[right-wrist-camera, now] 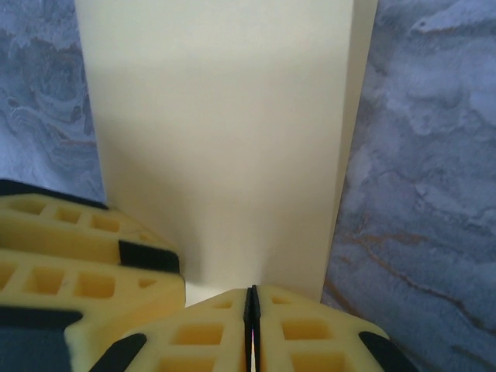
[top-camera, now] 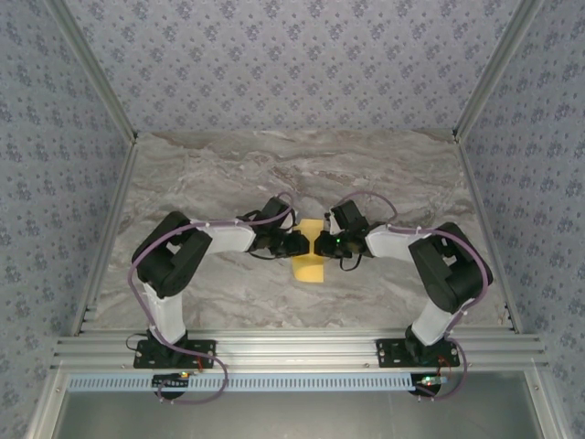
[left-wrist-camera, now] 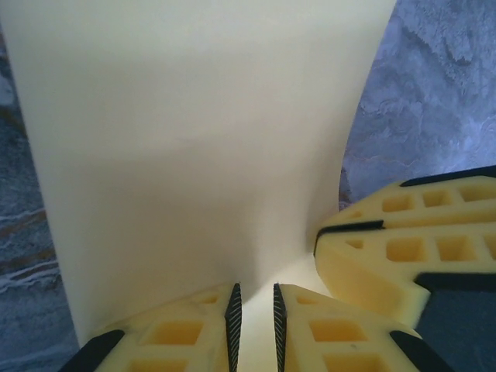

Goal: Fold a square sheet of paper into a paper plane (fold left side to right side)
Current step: Hold the square sheet of paper at the center of the table, then first fold the square sheet of paper in half at the center of the table.

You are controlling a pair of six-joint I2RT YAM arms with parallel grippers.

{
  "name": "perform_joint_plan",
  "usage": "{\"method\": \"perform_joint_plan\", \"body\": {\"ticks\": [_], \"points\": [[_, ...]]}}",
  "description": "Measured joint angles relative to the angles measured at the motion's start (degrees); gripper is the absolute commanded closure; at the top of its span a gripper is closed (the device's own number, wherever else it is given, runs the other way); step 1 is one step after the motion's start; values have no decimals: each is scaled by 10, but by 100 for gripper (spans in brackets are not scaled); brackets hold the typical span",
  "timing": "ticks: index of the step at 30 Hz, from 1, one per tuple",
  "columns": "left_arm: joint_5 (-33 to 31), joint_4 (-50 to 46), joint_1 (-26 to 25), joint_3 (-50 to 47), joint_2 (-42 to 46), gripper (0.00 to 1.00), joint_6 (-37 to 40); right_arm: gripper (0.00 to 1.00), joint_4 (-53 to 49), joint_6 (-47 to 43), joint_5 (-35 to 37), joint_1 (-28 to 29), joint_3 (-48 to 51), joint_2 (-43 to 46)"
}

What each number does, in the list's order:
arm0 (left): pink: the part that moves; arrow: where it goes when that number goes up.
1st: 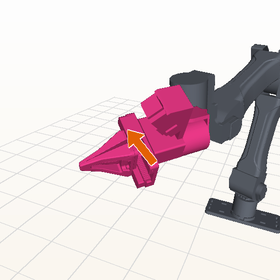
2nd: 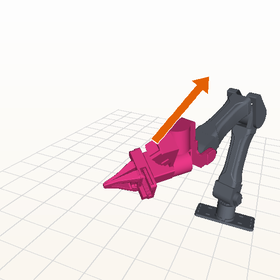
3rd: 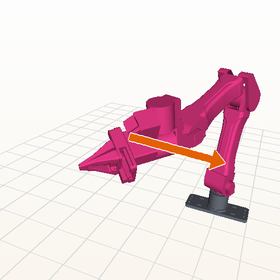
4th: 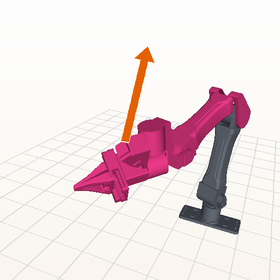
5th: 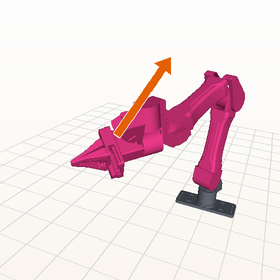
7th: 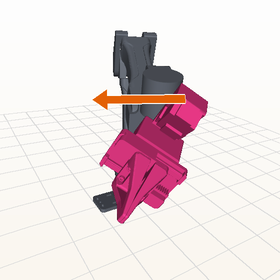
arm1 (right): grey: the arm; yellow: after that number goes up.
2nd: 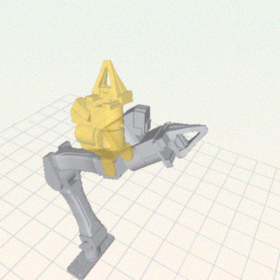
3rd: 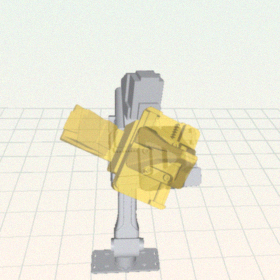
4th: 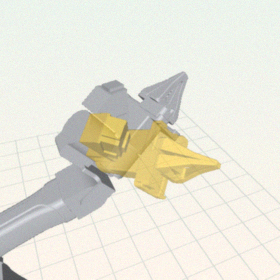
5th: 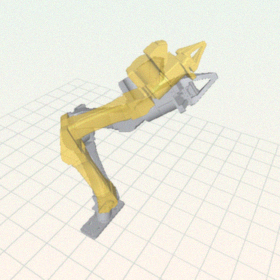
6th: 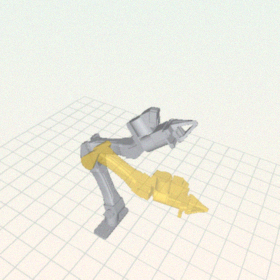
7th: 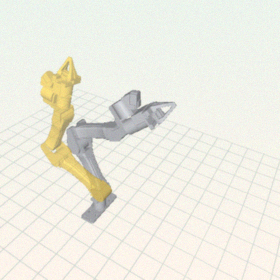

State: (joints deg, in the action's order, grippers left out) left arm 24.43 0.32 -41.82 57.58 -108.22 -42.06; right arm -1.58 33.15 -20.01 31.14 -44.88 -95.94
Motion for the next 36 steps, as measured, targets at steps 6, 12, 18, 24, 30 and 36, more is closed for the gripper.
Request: {"method": "perform_joint_plan", "body": {"ticks": [6, 12, 18, 24, 30, 36], "points": [[-2, 10, 0, -6, 1, 80, -7, 90, -10, -26, -26, -25, -28, 22], [-3, 10, 0, -7, 1, 80, -9, 90, 10, -28, -56, -35, -68, -13], [-5, 10, -1, -7, 2, 80, -9, 91, 23, -27, -68, -33, -85, -78], [-15, 7, -2, -15, 13, 80, -7, 91, 12, -26, -70, -33, -110, -115], [-22, 7, -6, -55, 46, 80, -2, 91, -4, -26, -68, -31, -122, -121], [-24, 29, -24, -103, 79, 80, 5, 91, -11, -25, -68, -31, -125, -122]]}}
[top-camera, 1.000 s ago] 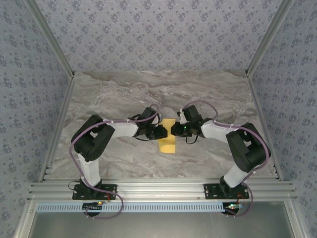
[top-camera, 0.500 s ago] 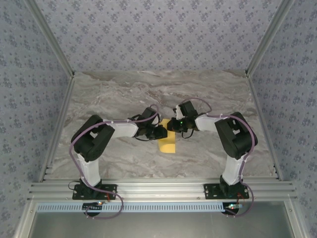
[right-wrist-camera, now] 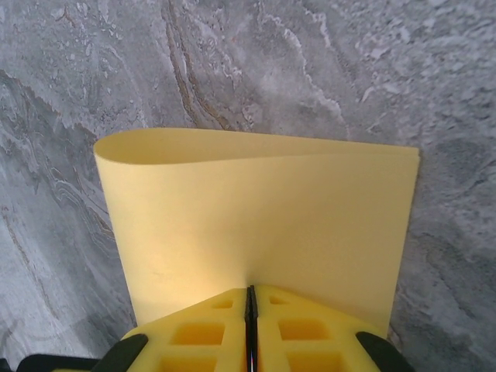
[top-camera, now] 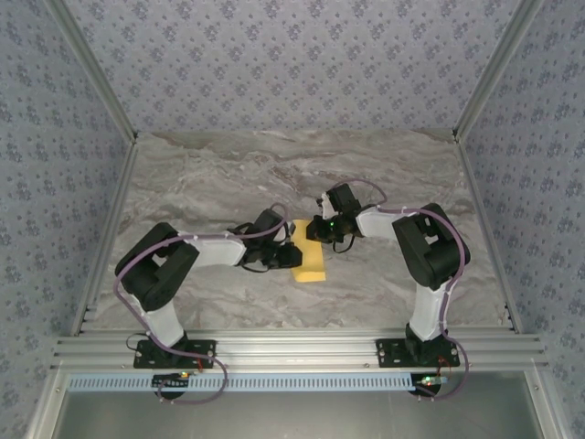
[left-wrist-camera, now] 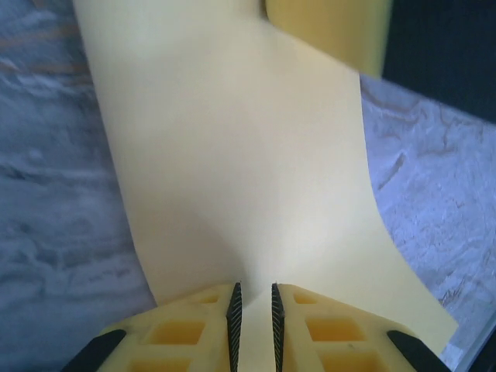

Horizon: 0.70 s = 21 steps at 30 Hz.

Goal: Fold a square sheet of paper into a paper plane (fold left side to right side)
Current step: First fold the square sheet of paper in half at the center of the table.

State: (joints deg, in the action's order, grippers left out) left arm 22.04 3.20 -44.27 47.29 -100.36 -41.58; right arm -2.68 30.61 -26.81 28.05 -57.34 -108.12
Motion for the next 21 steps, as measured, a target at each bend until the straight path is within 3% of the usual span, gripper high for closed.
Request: {"method": "perform_joint_plan", "body": {"ticks": [21], "points": [[-21, 80, -74, -62, 28, 80, -11, 91, -11, 0, -5, 2, -2, 0]]}}
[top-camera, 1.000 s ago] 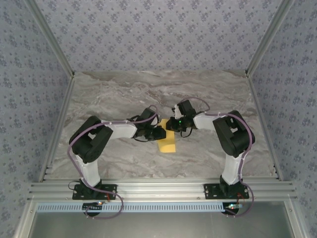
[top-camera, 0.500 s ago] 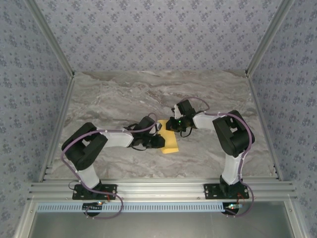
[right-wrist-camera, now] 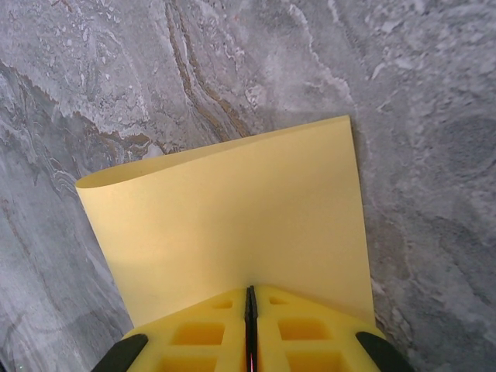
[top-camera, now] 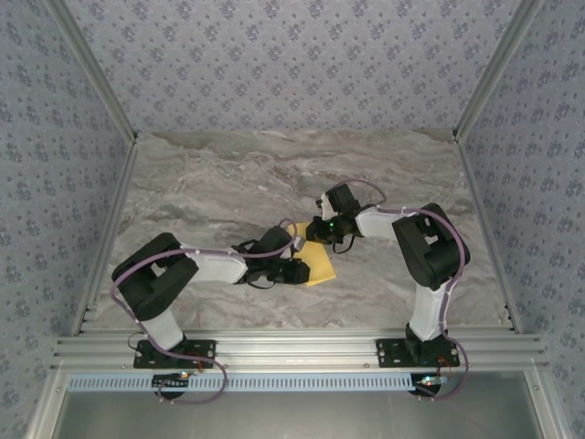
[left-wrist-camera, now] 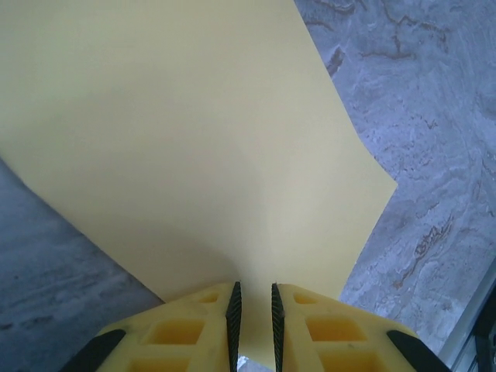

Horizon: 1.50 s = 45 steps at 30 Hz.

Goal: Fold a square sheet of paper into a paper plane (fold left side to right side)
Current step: First fold the square sheet of paper in half at the center of the table, then hold the square sheet of paper at the center of the table.

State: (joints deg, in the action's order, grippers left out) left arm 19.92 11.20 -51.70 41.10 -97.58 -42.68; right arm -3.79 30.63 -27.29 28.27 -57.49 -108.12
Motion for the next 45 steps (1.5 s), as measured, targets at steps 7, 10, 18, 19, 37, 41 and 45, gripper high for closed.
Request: {"method": "perform_joint_plan", "body": {"ticks": [7, 10, 18, 19, 37, 41, 45], "points": [[-5, 25, -16, -12, 2, 80, -20, 91, -2, 0, 0, 0, 0, 0], [-10, 32, -23, -19, 5, 80, -27, 91, -3, 0, 0, 0, -1, 0], [-10, 33, -46, -31, 17, 79, -35, 91, -3, 2, 0, 0, -1, 0], [-8, 32, -49, -37, 21, 79, -37, 91, -3, 2, 0, 0, -1, 0], [58, -39, 56, 28, 61, 77, -10, 91, 21, 15, 4, -3, 23, 15], [64, -35, 56, 66, 3, 77, -4, 91, 23, 15, 3, -3, 24, 15], [63, -35, 56, 78, -46, 78, -4, 90, 23, 15, 0, -4, 24, 15]]}}
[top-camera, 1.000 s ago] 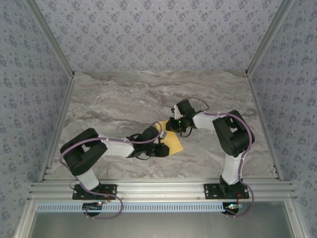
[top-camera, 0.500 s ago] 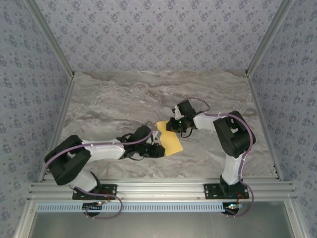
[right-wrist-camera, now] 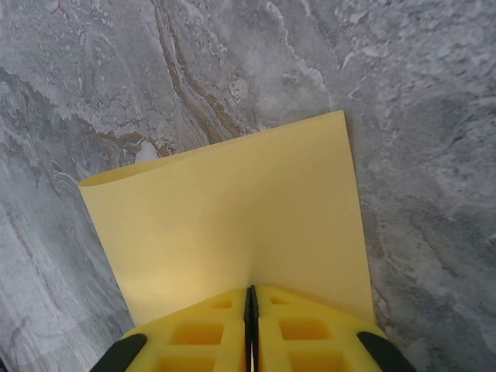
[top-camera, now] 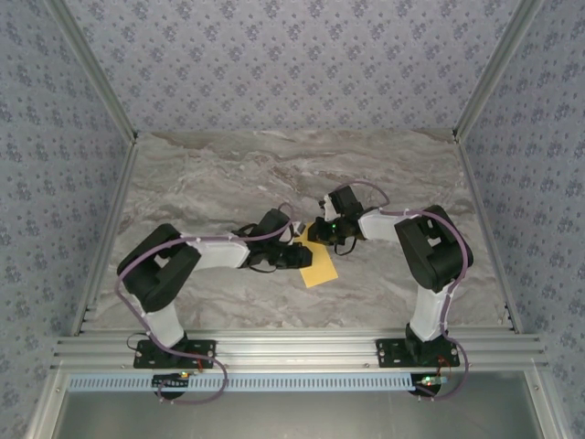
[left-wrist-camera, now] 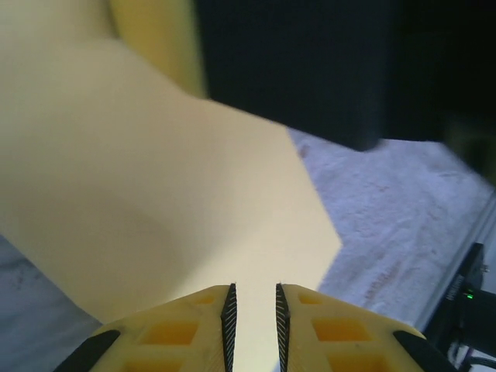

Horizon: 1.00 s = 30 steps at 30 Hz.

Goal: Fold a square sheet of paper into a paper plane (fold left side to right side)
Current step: Hold the square sheet of paper at the center of the table.

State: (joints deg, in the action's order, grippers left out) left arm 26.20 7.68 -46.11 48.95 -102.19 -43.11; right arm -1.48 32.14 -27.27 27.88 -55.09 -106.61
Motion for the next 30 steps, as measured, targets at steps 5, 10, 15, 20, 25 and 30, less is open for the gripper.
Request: {"method": "perform_joint_plan", "body": {"ticks": [5, 10, 15, 20, 25, 30], "points": [[-3, -1, 0, 2, -14, 78, 0, 88, 2, 0, -5, -2, 0, 1], [-11, -2, 0, 1, -14, 78, 0, 77, 0, -1, -7, -14, 2, 26], [-14, -2, 0, 1, -14, 79, -5, 69, -35, -18, 4, -32, 7, 123], [-15, -2, -1, 1, -14, 79, -5, 87, -77, -37, 13, -30, 47, 233], [-16, -2, -1, 1, -14, 79, -5, 87, -104, -35, 13, 1, 132, 273], [-17, -2, -1, 1, -14, 79, -8, 88, -112, -30, 16, 31, 176, 255]]}}
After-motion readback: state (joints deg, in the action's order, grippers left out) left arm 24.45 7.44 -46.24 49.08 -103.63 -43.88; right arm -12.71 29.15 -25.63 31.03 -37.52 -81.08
